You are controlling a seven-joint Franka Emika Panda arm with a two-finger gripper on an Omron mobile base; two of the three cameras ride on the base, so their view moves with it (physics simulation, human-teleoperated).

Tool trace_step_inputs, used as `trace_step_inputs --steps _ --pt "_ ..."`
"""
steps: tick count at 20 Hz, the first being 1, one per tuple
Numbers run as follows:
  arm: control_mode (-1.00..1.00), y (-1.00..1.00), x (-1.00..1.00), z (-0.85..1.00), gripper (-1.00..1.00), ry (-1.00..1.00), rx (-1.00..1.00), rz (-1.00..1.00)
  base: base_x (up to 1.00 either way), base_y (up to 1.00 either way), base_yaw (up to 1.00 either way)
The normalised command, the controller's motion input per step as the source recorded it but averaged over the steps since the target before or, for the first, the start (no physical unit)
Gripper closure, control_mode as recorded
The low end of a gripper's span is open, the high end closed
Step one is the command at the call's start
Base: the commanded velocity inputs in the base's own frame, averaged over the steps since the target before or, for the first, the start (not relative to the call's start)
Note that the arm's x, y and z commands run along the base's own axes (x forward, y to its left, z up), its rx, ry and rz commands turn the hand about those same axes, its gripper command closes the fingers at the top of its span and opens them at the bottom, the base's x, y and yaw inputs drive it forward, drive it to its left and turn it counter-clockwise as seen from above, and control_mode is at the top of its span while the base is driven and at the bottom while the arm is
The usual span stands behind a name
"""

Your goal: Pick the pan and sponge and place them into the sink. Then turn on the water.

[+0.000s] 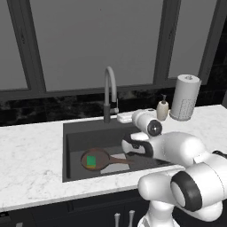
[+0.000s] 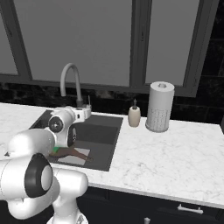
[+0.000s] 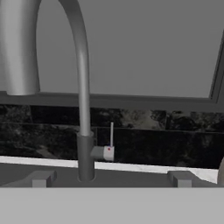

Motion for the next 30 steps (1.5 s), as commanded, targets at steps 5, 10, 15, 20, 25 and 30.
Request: trace_step_inputs --steps 5,10,15,20,25,30 --pt "-1.0 0.0 0.16 -0.01 -1.0 0.0 0.0 0.0 0.0 0.0 0.0" --pt "-1.0 0.0 0.08 -0.26 -1.0 -0.02 0.0 0.0 0.0 0.0 0.0" --pt "-1.0 0.0 0.05 -0.41 -1.0 -0.08 0.0 0.0 0.0 0.0 0.0" --pt "-1.0 0.0 0.06 -0.21 -1.0 -0.09 0.0 0.0 0.0 0.0 0.0" --pt "-1.0 0.0 0.11 0.0 -1.0 -0.03 0.0 0.0 0.0 0.0 0.0" --pt "-1.0 0.0 0.16 -0.15 -1.0 -0.06 0.0 0.0 0.0 0.0 0.0"
